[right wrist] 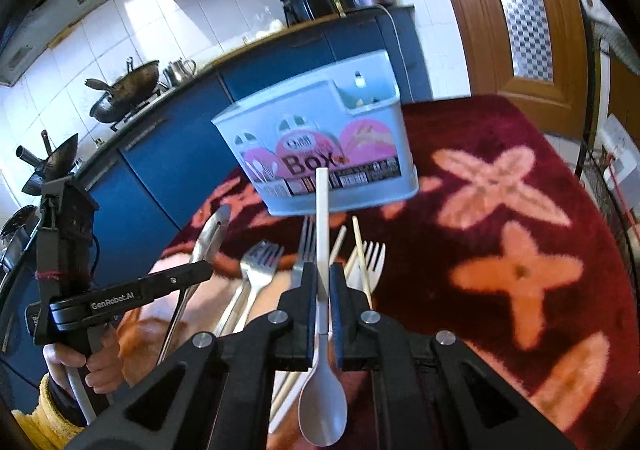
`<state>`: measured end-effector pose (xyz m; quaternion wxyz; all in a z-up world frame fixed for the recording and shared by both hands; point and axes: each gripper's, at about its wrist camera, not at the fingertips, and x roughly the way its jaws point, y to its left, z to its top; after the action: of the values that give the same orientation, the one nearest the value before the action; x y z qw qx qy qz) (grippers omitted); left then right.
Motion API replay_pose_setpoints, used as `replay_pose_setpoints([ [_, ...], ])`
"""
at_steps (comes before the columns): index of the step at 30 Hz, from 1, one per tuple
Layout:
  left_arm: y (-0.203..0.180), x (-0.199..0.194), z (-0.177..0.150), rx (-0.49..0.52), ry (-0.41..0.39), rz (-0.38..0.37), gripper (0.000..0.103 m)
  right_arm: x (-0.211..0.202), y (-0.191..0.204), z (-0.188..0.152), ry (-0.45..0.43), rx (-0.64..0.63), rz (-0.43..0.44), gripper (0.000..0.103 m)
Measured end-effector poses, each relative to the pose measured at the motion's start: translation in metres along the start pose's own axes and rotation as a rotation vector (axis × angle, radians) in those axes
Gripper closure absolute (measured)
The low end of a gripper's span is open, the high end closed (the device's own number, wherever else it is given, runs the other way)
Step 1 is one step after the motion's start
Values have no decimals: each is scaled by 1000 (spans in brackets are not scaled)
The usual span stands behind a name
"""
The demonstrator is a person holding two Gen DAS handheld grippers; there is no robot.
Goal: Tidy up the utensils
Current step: 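Lift the knife with the left tool while the right tool carries the spoon over the blue holder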
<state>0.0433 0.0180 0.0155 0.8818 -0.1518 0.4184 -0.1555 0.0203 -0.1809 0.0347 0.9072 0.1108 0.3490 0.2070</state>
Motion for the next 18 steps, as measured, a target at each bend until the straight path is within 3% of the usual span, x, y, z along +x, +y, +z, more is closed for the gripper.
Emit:
replay_pose_setpoints([
  [9, -29, -40, 26, 84, -193, -1, 97, -24, 8, 26, -126, -28, -8, 95],
  [18, -45, -45, 81, 105, -313, 15, 97, -28, 5, 70, -197, -42, -20, 95],
])
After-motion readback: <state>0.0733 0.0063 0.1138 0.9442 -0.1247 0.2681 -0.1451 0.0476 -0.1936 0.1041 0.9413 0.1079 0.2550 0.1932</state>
